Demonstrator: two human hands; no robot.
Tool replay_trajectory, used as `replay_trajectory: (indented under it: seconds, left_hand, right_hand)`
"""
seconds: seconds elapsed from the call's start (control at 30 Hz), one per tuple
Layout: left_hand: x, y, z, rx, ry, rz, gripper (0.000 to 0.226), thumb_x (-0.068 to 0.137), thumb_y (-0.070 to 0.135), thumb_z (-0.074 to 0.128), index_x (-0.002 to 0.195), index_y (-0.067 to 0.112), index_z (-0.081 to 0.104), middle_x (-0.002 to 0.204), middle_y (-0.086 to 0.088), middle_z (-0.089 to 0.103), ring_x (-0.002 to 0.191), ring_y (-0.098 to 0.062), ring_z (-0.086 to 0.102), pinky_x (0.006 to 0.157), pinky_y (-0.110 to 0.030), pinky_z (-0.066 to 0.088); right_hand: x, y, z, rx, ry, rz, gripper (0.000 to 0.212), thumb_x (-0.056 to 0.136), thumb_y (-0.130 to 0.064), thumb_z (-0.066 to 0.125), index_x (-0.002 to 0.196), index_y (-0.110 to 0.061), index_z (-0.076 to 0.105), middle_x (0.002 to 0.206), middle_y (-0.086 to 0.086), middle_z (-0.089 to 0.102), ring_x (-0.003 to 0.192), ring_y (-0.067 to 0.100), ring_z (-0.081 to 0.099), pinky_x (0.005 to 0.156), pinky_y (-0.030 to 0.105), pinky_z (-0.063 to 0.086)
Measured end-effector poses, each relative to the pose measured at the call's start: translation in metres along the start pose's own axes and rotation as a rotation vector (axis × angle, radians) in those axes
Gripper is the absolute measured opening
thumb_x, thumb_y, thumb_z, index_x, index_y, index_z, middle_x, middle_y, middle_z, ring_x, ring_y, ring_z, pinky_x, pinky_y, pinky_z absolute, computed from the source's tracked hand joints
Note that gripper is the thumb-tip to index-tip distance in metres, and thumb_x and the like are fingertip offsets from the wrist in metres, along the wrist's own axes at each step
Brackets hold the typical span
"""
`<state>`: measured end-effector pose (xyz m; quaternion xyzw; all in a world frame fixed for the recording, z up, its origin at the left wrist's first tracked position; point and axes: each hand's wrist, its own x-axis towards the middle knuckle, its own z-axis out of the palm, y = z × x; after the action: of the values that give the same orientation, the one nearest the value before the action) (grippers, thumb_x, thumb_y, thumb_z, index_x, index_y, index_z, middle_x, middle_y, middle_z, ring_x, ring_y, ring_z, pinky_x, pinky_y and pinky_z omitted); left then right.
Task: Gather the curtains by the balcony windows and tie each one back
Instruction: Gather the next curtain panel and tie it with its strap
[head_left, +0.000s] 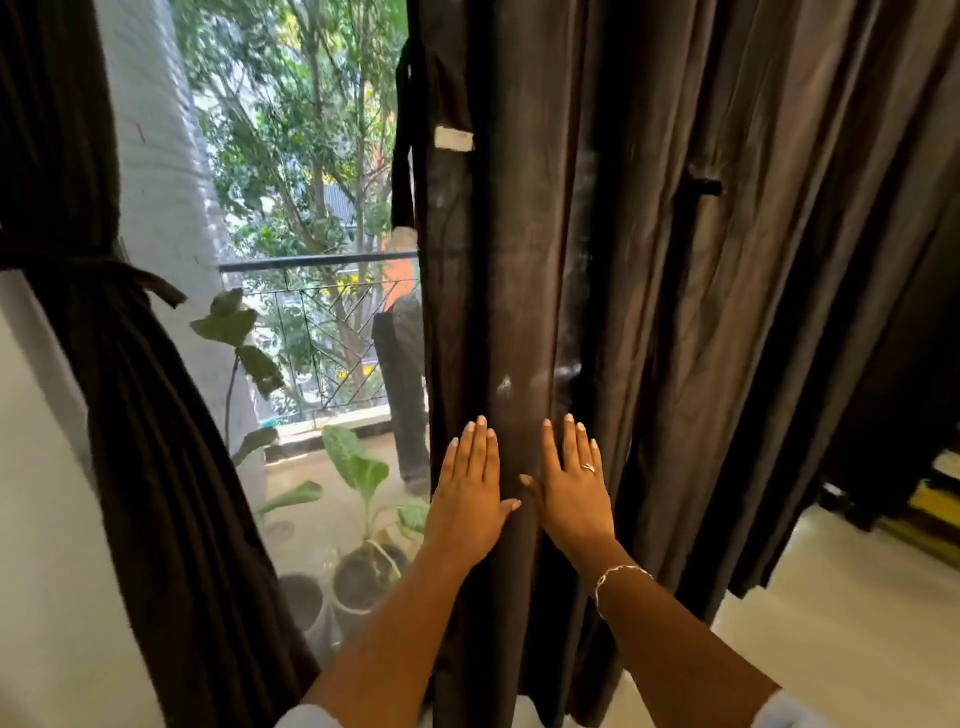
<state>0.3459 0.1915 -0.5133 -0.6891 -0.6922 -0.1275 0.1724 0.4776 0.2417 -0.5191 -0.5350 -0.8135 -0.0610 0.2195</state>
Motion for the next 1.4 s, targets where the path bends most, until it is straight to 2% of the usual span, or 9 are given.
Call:
replay_trajectory:
  seconds: [0.2, 0.4, 0.53, 0.67, 0.77, 1.0, 1.1, 1.27, 1.4]
  left_hand:
    - [0.046, 0.039, -0.015, 0.051, 0.095, -0.042, 0.084, 0.095, 0.051, 0.031, 0.141, 0.003, -0.020, 0.148, -0.012, -0.029, 0.141, -0.028, -0.022, 0.111, -0.038, -0.019]
    - [0.085, 0.054, -0.043, 0.113, 0.194, -0.088, 0.083, 0.095, 0.052, 0.029, 0.137, 0.006, -0.025, 0.144, -0.013, -0.033, 0.137, -0.025, -0.028, 0.112, -0.039, -0.018]
    - [0.112, 0.045, -0.078, 0.176, 0.274, -0.137, 0.084, 0.094, 0.052, 0.031, 0.141, 0.005, -0.021, 0.148, -0.013, -0.030, 0.133, -0.025, -0.033, 0.109, -0.039, -0.022]
    - [0.139, 0.031, -0.125, 0.257, 0.373, -0.162, 0.084, 0.093, 0.050, 0.038, 0.145, 0.003, -0.010, 0.153, -0.014, -0.018, 0.139, -0.027, -0.022, 0.109, -0.039, -0.021]
    - [0.160, 0.020, -0.162, 0.311, 0.411, -0.152, 0.085, 0.093, 0.046, 0.041, 0.144, 0.004, -0.012, 0.154, -0.015, -0.017, 0.140, -0.028, -0.021, 0.105, -0.037, -0.027]
    - [0.213, -0.008, -0.240, 0.460, 0.576, -0.112, 0.084, 0.093, 0.050, 0.036, 0.145, 0.002, -0.009, 0.154, -0.016, -0.015, 0.143, -0.029, -0.015, 0.109, -0.034, -0.022]
    - [0.235, -0.023, -0.274, 0.396, 0.661, -0.132, 0.079, 0.094, 0.047, 0.038, 0.147, 0.003, -0.002, 0.156, -0.015, -0.011, 0.144, -0.027, -0.012, 0.114, -0.035, -0.015]
    - [0.269, -0.053, -0.323, 0.118, 0.851, -0.205, 0.072, 0.093, 0.034, 0.048, 0.147, 0.004, 0.009, 0.157, -0.015, 0.000, 0.145, -0.027, -0.002, 0.117, -0.035, -0.003]
    - [0.294, -0.080, -0.343, -0.023, 0.924, -0.307, 0.073, 0.091, 0.030, 0.053, 0.144, 0.000, 0.014, 0.153, -0.021, 0.018, 0.142, -0.032, 0.014, 0.117, -0.039, 0.009]
  right_hand:
    - [0.038, 0.047, -0.027, 0.052, 0.067, -0.064, 0.069, 0.097, -0.046, 0.028, 0.147, -0.016, -0.010, 0.156, 0.016, -0.013, 0.145, 0.029, -0.013, 0.118, 0.039, -0.006]
    - [0.083, 0.064, -0.052, 0.100, 0.159, -0.170, 0.071, 0.097, -0.046, 0.031, 0.147, -0.017, -0.010, 0.156, 0.015, -0.012, 0.145, 0.027, -0.011, 0.118, 0.038, -0.004]
    - [0.119, 0.062, -0.078, 0.163, 0.219, -0.233, 0.071, 0.096, -0.047, 0.031, 0.147, -0.018, -0.008, 0.157, 0.014, -0.009, 0.146, 0.025, -0.009, 0.118, 0.036, -0.004]
    - [0.157, 0.053, -0.117, 0.246, 0.339, -0.283, 0.073, 0.095, -0.048, 0.035, 0.149, -0.014, -0.001, 0.157, 0.013, 0.003, 0.146, 0.025, 0.001, 0.118, 0.035, 0.002]
    - [0.186, 0.046, -0.151, 0.309, 0.413, -0.304, 0.074, 0.094, -0.047, 0.038, 0.149, -0.011, 0.002, 0.157, 0.014, 0.010, 0.146, 0.026, 0.008, 0.118, 0.035, 0.007]
    - [0.246, 0.021, -0.235, 0.517, 0.570, -0.348, 0.073, 0.094, -0.040, 0.045, 0.147, -0.005, 0.009, 0.151, 0.017, 0.026, 0.140, 0.030, 0.026, 0.112, 0.038, 0.026]
    - [0.268, 0.008, -0.268, 0.623, 0.617, -0.334, 0.073, 0.094, -0.037, 0.048, 0.147, -0.005, 0.010, 0.147, 0.019, 0.031, 0.134, 0.033, 0.033, 0.107, 0.040, 0.031]
    - [0.300, -0.012, -0.322, 0.692, 0.727, -0.300, 0.069, 0.093, -0.036, 0.051, 0.145, -0.004, 0.019, 0.140, 0.021, 0.038, 0.129, 0.035, 0.039, 0.106, 0.044, 0.034]
    - [0.323, -0.030, -0.350, 0.749, 0.724, -0.265, 0.076, 0.087, -0.045, 0.056, 0.143, -0.007, 0.023, 0.141, 0.018, 0.037, 0.129, 0.034, 0.038, 0.102, 0.041, 0.036]
